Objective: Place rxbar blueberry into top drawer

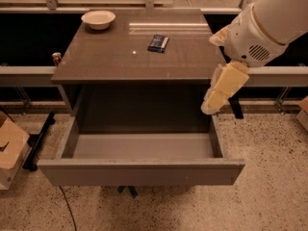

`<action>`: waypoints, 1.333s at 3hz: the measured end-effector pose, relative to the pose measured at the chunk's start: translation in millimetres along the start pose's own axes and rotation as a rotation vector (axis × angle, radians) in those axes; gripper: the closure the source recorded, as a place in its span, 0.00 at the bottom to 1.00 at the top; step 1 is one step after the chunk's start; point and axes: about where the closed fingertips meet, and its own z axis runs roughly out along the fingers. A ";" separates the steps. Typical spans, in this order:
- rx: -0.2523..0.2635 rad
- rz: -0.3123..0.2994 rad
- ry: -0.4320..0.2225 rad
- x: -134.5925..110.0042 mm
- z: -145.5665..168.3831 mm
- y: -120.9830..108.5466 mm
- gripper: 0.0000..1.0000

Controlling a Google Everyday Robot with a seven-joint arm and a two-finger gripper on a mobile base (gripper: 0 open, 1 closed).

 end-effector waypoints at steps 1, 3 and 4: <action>-0.014 -0.021 -0.113 -36.2 52.7 -45.8 0.00; 0.018 -0.023 -0.151 -54.8 76.7 -61.2 0.00; 0.065 0.004 -0.208 -67.3 99.6 -92.2 0.00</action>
Offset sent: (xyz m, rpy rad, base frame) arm 0.0998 0.0532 -0.0219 0.1364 -0.0363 0.0709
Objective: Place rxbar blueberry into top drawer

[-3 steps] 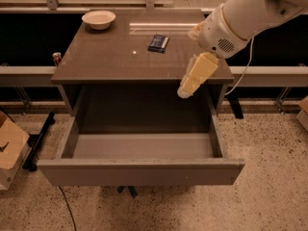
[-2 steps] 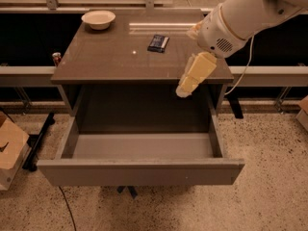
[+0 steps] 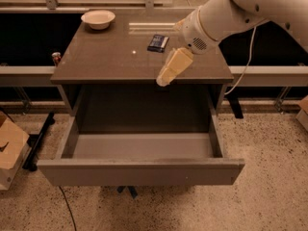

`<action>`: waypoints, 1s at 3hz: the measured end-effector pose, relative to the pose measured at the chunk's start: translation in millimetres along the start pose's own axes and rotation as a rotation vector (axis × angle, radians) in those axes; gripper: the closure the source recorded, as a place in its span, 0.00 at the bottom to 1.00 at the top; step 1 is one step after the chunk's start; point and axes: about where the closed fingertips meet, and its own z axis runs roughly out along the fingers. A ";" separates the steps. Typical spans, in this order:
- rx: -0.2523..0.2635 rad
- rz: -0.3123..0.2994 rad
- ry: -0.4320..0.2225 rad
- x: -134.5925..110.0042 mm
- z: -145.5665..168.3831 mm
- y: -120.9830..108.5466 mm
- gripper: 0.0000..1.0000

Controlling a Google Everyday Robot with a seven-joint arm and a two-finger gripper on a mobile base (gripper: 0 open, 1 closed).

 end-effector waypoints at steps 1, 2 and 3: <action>0.062 0.064 -0.051 4.1 20.1 -31.2 0.00; 0.120 0.143 -0.092 13.7 31.7 -61.8 0.00; 0.145 0.198 -0.112 21.6 42.8 -86.7 0.00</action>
Offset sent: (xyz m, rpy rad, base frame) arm 0.1101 -0.0306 -0.0166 0.2264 -0.0573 -0.2632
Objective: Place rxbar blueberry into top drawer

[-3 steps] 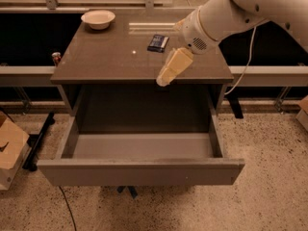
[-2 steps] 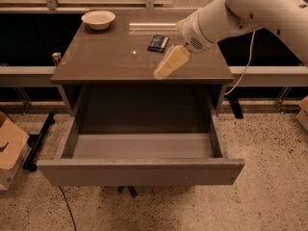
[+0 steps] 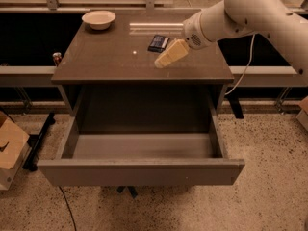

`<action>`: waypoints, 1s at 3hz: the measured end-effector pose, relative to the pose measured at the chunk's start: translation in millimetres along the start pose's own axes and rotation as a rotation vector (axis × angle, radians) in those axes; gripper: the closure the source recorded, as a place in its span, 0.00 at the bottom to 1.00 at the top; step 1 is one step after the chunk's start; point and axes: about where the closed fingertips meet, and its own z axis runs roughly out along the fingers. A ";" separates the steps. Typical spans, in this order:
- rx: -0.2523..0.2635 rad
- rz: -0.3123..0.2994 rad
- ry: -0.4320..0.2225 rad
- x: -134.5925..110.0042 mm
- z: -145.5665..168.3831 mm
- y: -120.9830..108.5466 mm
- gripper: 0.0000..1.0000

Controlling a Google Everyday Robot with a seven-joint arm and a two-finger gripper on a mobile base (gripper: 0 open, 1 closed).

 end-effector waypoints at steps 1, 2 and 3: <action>0.002 0.066 0.000 9.9 25.3 -36.8 0.00; 0.002 0.066 0.000 9.9 25.5 -36.8 0.00; 0.017 0.083 -0.017 5.6 45.0 -41.0 0.00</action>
Offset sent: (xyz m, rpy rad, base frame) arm 0.0649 -0.0202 -0.0204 0.0500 0.0660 -0.0611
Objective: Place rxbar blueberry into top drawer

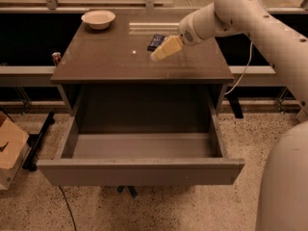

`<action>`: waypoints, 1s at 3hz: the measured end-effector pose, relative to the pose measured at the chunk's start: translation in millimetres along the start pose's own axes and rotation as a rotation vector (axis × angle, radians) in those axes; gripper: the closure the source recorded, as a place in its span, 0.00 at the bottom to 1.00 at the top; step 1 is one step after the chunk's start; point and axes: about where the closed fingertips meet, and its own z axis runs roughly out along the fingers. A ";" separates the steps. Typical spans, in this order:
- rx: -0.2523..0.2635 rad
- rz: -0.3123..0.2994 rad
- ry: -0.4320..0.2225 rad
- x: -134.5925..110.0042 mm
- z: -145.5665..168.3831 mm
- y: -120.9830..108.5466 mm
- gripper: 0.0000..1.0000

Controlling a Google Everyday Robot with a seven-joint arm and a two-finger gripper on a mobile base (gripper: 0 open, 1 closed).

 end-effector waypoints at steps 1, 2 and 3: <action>0.006 0.018 -0.017 -5.5 23.9 -6.6 0.00; 0.012 0.064 -0.055 -9.1 43.9 -15.8 0.00; 0.013 0.096 -0.085 -14.5 64.5 -24.3 0.00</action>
Offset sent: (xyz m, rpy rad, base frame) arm 0.0655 0.0254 -0.0180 0.1536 -0.0086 -0.0767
